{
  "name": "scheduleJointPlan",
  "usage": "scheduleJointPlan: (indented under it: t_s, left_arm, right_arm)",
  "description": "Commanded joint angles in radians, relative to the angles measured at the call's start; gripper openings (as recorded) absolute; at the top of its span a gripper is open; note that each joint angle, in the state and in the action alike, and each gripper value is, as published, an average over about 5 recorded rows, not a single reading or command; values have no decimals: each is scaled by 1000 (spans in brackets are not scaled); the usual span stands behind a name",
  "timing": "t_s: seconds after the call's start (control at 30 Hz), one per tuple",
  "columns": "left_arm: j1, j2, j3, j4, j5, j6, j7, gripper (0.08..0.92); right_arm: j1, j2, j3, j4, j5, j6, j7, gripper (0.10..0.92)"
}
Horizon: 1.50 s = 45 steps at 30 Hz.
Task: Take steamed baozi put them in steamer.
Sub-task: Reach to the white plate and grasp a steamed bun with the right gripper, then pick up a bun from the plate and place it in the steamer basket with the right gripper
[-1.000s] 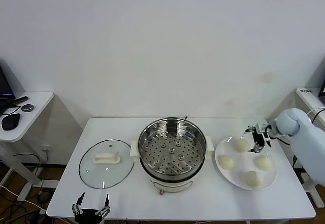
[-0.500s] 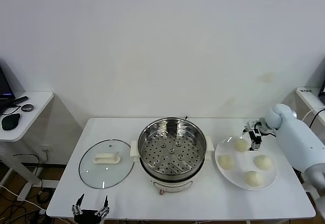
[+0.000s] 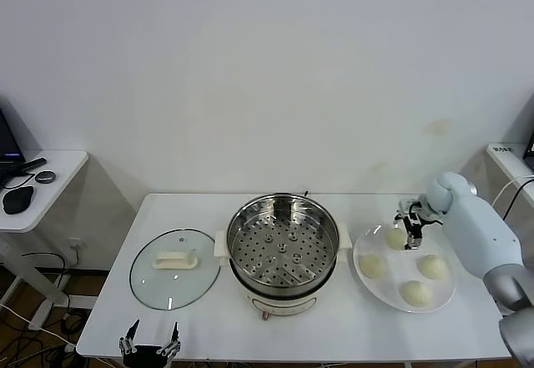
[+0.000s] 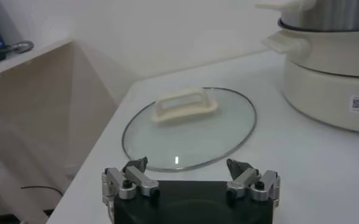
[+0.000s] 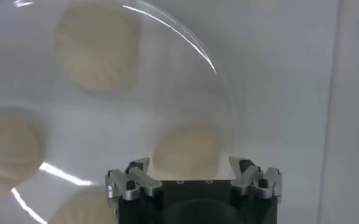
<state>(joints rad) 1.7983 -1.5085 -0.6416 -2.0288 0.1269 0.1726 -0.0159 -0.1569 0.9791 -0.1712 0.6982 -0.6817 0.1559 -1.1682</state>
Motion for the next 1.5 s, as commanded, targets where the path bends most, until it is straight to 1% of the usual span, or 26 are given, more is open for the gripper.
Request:
scheduleJointPlan:
  t_s: [0.03,0.37,0.4,0.53,0.67,0.77,0.87,1.07,1.27,1.4,1.5]
  left_arm:
    - [-1,1,0,1,-1,1,-1,823]
    - [-2,2,3,2,2,-1,-5,823]
    - [-3,2,3,2,2,-1,-5,823]
    - [-5,1,6,3,3,-1,-5,823]
    - [-5,1,8,5,3,-1,-5,823]
    - [-5,1,8,5,3,-1,-5,823]
    - [-7,3,11,6,3,-1,-6,823]
    - [-8,0,18,-14,6,19,-15,823]
    - [-21,3,20,-30,11,28,-27,823]
    - [-22,2,16,-52,10,29,-39,823]
    - [-13,-4,13,-73,5,28,-48,823]
  right_arm:
    - [-3,18,13,-28,-28,2,3,823]
    - [-21,15,42,-21,-61,0,22,814]
    - [-21,15,43,-22,-61,0,26,801]
    - [-23,16,45,-26,-57,-4,40,703]
    - [-23,14,43,-24,-48,-1,38,624]
    - [-21,9,42,-20,-36,1,35,591]
    - [-18,-6,35,-3,-5,-1,25,580]
    - [26,-83,-69,104,120,-18,-3,573]
    - [211,-134,-252,213,381,-34,-57,573]
    - [415,-87,-390,240,548,2,-115,576]
    - [538,11,-465,188,641,120,-160,577]
